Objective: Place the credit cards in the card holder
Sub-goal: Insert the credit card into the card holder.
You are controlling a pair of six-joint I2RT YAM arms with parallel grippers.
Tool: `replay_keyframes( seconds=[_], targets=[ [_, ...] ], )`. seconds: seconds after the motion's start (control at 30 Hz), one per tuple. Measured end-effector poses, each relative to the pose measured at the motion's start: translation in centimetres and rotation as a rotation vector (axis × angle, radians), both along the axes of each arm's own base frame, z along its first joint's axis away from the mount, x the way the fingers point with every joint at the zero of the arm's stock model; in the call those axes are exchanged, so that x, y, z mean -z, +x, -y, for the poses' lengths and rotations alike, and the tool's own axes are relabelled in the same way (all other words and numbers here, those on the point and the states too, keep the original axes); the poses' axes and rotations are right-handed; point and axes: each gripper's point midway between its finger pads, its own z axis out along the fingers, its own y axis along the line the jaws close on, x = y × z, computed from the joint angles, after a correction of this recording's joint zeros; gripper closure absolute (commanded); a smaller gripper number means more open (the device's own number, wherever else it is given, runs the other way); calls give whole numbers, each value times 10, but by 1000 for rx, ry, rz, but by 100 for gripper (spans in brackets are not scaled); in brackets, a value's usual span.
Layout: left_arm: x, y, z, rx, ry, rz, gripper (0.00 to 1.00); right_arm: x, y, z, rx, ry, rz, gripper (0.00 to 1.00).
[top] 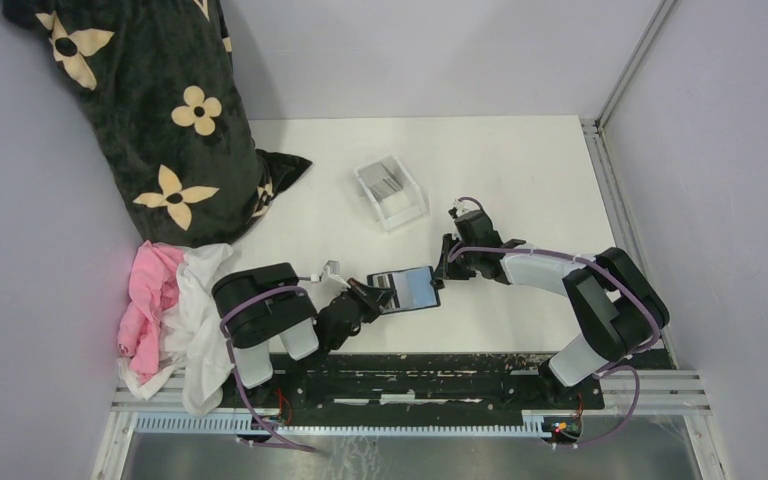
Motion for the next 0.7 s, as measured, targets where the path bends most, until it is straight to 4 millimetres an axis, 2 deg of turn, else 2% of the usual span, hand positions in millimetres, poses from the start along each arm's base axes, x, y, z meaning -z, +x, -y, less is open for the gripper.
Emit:
replay_keyframes(
  seconds=[0.7],
  targets=[
    [2,-7,16,34,-12,-6,97,0,1,-2,-2,5,6,78]
  ],
)
